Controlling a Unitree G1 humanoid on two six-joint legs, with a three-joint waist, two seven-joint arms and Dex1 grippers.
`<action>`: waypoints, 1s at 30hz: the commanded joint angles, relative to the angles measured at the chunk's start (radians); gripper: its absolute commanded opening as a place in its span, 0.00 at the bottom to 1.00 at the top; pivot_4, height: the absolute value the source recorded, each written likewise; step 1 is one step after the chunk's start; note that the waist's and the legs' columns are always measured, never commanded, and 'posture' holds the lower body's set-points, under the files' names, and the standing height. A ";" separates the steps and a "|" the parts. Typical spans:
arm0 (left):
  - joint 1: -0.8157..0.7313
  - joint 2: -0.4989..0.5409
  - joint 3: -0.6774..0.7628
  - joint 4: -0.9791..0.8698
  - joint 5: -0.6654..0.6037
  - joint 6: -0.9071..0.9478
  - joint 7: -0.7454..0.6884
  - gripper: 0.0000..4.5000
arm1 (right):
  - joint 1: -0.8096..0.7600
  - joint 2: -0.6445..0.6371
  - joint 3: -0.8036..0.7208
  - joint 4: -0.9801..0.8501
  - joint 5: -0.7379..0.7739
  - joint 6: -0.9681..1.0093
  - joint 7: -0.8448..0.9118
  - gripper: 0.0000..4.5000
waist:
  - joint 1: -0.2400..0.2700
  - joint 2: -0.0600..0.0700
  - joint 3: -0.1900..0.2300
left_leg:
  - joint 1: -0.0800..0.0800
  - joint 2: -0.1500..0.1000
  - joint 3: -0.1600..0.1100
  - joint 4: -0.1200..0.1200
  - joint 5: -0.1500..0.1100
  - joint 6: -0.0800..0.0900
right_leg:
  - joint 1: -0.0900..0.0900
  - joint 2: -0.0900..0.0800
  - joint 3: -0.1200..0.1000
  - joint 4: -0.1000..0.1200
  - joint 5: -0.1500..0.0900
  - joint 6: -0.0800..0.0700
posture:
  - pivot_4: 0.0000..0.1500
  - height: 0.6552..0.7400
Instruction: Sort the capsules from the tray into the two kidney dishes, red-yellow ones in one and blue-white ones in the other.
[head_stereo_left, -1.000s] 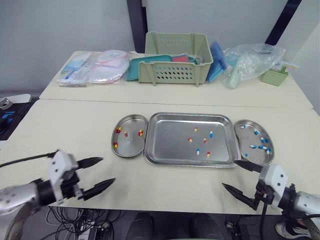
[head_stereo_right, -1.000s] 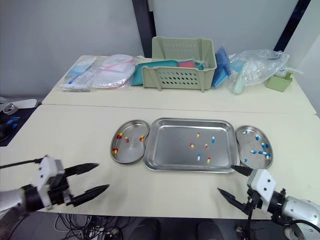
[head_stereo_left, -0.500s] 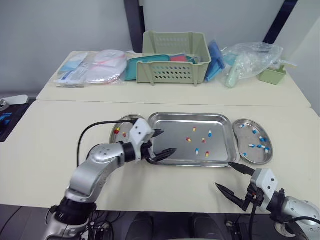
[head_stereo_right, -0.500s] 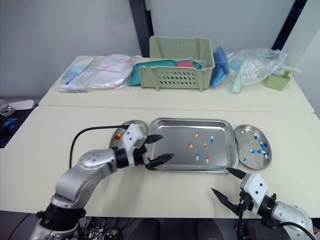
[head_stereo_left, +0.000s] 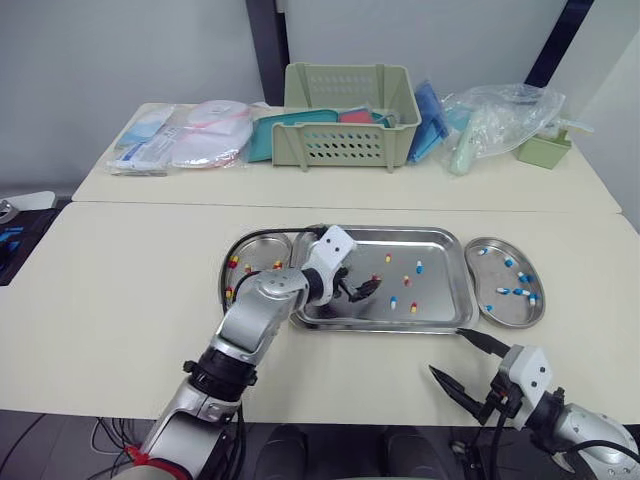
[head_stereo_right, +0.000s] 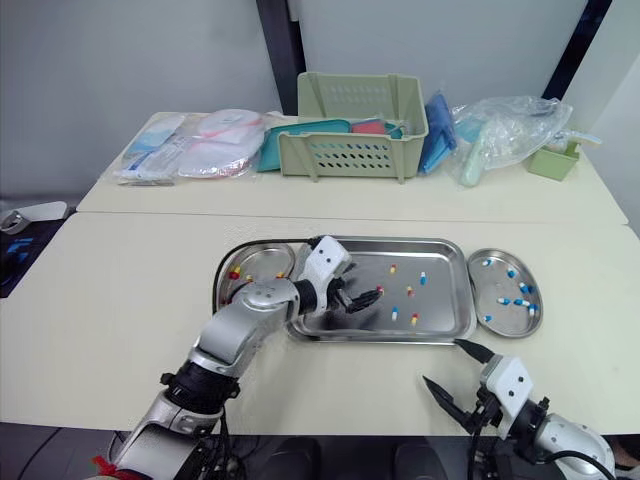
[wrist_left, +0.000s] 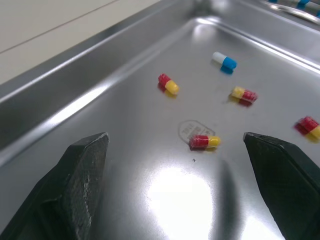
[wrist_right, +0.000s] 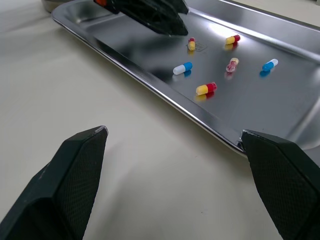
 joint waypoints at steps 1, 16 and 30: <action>-0.028 -0.030 -0.015 0.029 0.031 -0.050 0.004 0.99 | 0.007 0.005 0.004 -0.020 -0.001 -0.023 -0.013 1.00 | 0.000 0.000 0.000 | 0.000 0.000 0.000 0.000 0.000 0.000 | 0.000 0.000 0.000 0.000 0.000 0.000 | 1.00 1.00; -0.045 -0.069 -0.045 0.146 0.094 -0.076 -0.060 0.72 | 0.018 -0.001 0.018 -0.084 0.008 0.025 -0.063 1.00 | 0.000 0.001 -0.001 | 0.000 0.000 0.000 0.000 0.000 0.000 | 0.000 0.000 0.000 0.000 0.000 0.000 | 1.00 1.00; -0.023 -0.052 -0.004 0.029 0.069 -0.037 -0.087 0.09 | -0.010 -0.016 0.007 -0.127 0.015 0.068 -0.082 1.00 | -0.001 0.001 -0.001 | 0.000 0.000 0.000 0.000 0.000 0.000 | 0.000 0.000 0.000 0.000 0.000 0.000 | 1.00 1.00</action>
